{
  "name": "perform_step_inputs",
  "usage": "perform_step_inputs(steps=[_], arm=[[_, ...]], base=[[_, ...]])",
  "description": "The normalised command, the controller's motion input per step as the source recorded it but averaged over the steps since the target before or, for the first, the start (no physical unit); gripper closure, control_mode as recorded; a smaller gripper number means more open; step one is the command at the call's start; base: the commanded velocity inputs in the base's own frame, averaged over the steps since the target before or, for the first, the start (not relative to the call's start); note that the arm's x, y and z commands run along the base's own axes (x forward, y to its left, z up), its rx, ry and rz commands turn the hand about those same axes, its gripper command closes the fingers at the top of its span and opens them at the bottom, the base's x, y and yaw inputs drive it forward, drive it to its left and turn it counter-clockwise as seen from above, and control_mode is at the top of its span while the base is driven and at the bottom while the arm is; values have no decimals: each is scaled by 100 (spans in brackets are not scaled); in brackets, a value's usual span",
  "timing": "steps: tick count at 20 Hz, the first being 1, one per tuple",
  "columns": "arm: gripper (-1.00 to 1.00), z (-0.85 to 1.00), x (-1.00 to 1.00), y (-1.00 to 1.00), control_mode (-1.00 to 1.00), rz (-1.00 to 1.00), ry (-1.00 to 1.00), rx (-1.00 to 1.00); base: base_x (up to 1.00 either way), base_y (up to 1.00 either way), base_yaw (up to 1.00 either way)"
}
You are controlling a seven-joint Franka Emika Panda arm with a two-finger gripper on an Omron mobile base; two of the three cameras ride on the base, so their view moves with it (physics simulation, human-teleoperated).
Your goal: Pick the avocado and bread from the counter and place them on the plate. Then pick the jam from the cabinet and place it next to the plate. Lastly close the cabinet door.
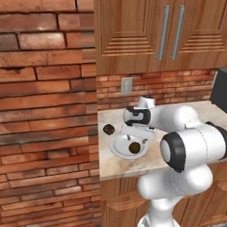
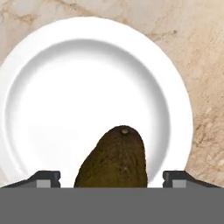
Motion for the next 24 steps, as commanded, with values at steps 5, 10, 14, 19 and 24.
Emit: perform_step_inputs(steps=[5,10,14,19,24], arm=[[-100,35,-1,0,-100,0,-9,0],[-100,65,0,7,-100,6,-17,0],[-100,61,0,0,-100,14,-16,0],[-100,28,14,0,-100,19,-6,0],[-100,1,28,1,-100,31,0,0]], base=[[0,0,0],[0,0,0],[0,0,0],[0,0,0],[0,0,0]])
